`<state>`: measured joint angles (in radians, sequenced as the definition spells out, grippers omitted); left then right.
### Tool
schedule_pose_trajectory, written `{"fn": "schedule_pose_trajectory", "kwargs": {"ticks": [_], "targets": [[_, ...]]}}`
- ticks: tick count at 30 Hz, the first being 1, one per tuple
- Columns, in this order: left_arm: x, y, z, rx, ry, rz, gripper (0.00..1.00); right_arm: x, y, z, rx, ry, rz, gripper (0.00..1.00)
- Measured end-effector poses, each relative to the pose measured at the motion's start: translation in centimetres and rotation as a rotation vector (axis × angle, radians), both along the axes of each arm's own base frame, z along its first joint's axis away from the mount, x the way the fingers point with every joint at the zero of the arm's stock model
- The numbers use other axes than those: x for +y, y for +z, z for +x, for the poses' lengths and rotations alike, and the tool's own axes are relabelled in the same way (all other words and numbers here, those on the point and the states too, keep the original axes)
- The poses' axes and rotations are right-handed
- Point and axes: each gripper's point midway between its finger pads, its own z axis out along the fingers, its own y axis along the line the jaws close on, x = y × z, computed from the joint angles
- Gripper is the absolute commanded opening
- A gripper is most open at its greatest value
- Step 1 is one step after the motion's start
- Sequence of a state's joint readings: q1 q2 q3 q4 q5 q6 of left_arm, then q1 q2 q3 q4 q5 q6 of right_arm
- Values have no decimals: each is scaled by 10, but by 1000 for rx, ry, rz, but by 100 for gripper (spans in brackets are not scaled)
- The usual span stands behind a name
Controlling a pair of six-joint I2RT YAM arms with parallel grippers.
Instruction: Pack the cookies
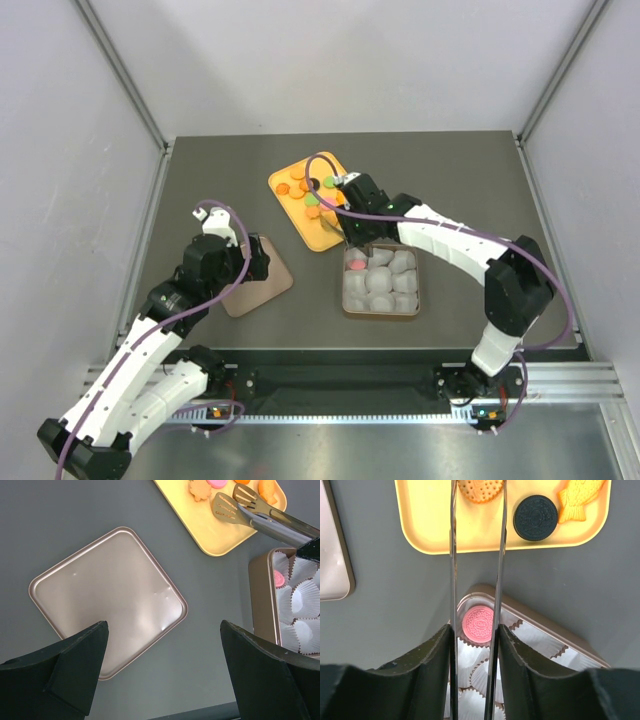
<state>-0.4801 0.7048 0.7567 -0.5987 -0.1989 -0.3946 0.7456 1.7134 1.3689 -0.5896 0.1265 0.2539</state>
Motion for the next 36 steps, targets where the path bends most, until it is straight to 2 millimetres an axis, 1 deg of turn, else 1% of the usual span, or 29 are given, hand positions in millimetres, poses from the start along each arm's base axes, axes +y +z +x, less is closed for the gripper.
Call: {"fn": "schedule_pose_trajectory", "kwargs": {"ticks": [3,6,12,17,24,27,30,36], "targets": [[0,0,0,0,0,0,98,0,-1,0,7,2,6,33],[0,0,0,0,-1,0,98,0,-2,1,13,4,10,31],[0,0,0,0,0,0,98,0,3,3,10,1,20,31],[0,0,0,0,0,0,98,-2,23,1,-19,1,45,30],[0,0,0,0,0,0,98,-10,68,-7,-92,1,110,30],[0,0,0,0,0,0,98,-17,88,-15,-128,0,143,31],[0,0,0,0,0,0,98,-31,102,-31,-151,-1,166,31],[0,0,0,0,-1,-1,98,-69,123,-73,-184,-14,197,33]]}}
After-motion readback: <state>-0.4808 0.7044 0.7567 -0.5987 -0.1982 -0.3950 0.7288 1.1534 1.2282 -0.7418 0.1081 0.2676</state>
